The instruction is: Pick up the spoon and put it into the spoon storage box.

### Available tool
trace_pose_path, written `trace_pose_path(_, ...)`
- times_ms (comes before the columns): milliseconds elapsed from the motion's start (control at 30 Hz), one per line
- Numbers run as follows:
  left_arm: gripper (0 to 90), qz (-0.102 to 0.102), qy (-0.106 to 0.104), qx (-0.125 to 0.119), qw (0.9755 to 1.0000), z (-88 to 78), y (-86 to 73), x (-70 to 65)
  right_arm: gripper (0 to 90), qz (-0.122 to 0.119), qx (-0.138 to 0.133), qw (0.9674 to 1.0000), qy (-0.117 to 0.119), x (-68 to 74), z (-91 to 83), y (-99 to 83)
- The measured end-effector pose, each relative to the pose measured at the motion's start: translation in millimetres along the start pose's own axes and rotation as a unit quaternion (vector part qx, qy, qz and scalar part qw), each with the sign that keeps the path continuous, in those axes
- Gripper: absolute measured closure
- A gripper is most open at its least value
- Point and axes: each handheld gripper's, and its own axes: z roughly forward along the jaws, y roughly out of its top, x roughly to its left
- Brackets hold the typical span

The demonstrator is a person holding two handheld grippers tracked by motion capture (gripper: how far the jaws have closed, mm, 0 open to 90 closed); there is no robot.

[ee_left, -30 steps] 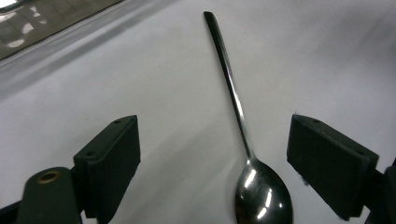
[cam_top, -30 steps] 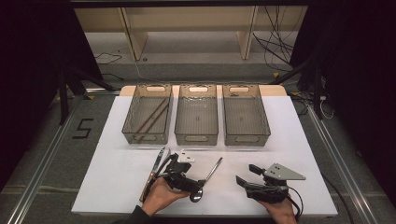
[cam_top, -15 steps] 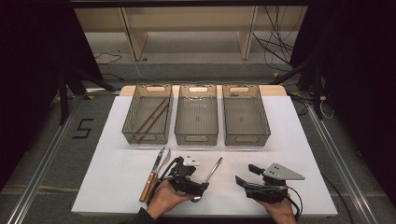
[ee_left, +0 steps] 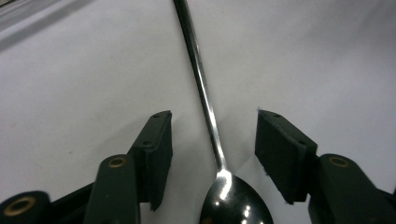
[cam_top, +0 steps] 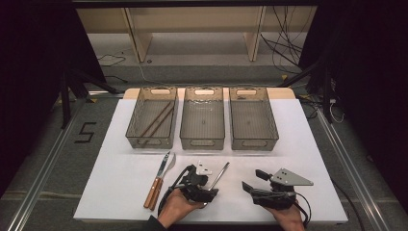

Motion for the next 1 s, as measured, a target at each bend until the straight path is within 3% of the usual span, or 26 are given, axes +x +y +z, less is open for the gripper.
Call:
trace_pose_path(333,60.9,0.026,0.006,-0.005,0.9996,0.0,-2.2,-5.0,31.4,0.001,0.001,1.0,0.0,-0.1,0.6,0.3)
trace_pose_path(700,76.7,0.035,-0.002,-0.015,0.9993,1.2,-4.4,-2.9,31.7,-0.003,0.004,1.0,0.0,0.2,2.1,0.0)
trace_pose_path(1000,81.7,0.039,-0.01,-0.021,0.999,1.9,-5.2,-1.9,31.7,-0.003,0.001,1.0,0.0,0.8,1.3,0.5)
